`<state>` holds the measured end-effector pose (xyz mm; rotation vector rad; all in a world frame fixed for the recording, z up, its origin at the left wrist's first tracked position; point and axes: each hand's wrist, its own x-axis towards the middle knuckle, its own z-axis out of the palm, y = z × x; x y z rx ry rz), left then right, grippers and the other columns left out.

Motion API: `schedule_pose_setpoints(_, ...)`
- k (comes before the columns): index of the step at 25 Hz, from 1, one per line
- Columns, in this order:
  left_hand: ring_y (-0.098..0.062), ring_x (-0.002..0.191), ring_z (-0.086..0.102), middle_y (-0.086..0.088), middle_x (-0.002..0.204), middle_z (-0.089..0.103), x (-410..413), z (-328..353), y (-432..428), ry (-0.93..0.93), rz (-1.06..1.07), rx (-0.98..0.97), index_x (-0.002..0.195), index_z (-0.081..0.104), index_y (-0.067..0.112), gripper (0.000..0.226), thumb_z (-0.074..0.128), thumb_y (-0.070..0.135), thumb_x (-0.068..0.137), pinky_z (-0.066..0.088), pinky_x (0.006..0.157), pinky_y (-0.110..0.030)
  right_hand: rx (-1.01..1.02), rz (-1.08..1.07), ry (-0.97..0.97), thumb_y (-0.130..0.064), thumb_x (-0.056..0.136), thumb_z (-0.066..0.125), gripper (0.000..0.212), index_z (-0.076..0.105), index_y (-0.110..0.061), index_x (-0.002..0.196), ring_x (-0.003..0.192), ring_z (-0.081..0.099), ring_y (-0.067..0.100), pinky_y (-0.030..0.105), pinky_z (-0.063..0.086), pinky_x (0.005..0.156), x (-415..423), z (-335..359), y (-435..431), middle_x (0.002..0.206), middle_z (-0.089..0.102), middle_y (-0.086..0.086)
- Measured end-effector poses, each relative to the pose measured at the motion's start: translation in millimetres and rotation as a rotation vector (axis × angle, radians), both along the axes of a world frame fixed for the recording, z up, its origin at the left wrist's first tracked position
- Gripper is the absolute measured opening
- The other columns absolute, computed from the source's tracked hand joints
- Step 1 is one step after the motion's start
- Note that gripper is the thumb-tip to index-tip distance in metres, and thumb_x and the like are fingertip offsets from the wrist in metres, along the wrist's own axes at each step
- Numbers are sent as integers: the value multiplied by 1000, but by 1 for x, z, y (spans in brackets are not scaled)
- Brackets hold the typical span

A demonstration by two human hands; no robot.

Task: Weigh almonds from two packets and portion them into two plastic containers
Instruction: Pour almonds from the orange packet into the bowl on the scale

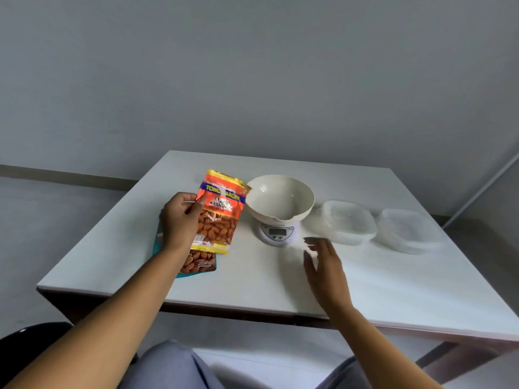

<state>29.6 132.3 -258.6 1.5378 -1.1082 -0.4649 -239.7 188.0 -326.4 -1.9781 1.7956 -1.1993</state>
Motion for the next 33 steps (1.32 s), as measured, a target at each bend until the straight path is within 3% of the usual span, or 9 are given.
schedule_pose_setpoints(4,-17,72,71,-4,81,75,-13,10,41,7,-258,-33,87,69,7,19,66,26,88,56,70,-32,-267,84,-286,-21,92,59,14,61,-13,103,86,59,10,18,48,71,32,81,-10,100,61,-1)
schedule_pose_setpoints(8,-16,73,74,-1,79,76,-29,19,60,-6,-411,43,81,70,16,15,66,29,87,60,71,-37,111,264,-204,-37,91,58,28,68,-13,102,88,64,12,27,58,70,54,115,-21,97,66,-5)
schedule_pose_setpoints(12,-14,72,74,0,78,76,-36,20,65,-16,-421,33,82,71,15,19,66,34,84,61,72,-43,126,222,-310,-33,93,55,25,65,-13,84,74,67,15,22,55,61,57,101,-13,86,69,1)
schedule_pose_setpoints(17,-18,73,75,-3,77,77,-44,16,71,89,-433,43,83,72,12,18,67,30,84,60,74,-47,110,35,-606,-35,93,55,29,66,-10,83,78,69,24,39,60,68,58,98,-9,83,71,6)
schedule_pose_setpoints(21,-19,75,74,-3,79,77,-43,20,67,133,-414,72,83,71,15,13,66,27,86,60,78,-47,116,268,-519,-23,98,48,16,50,-22,114,83,71,21,25,60,61,45,102,1,90,68,2)
schedule_pose_setpoints(23,-21,76,74,-4,79,77,-43,25,64,152,-420,56,81,70,16,13,66,26,88,59,79,-47,138,293,-475,-14,100,42,19,59,-18,108,91,68,25,16,56,56,37,104,2,94,66,1)
schedule_pose_setpoints(28,-23,83,72,-4,84,75,-41,36,48,121,-378,8,85,69,14,18,64,31,89,57,83,-48,439,458,-589,-25,91,60,28,68,0,101,81,73,25,32,61,67,21,115,3,92,74,14)
schedule_pose_setpoints(30,-18,92,69,4,94,73,-45,38,50,-21,-404,18,98,64,22,32,64,50,84,56,84,-42,327,372,-644,-16,89,64,26,66,9,95,73,72,27,37,62,68,23,115,-5,87,72,22)
schedule_pose_setpoints(33,-5,117,41,14,126,43,-60,38,57,-356,-457,194,137,30,34,101,69,78,54,42,96,-34,209,233,-789,-11,85,69,24,63,12,87,67,73,29,41,62,66,32,115,-15,81,71,25)
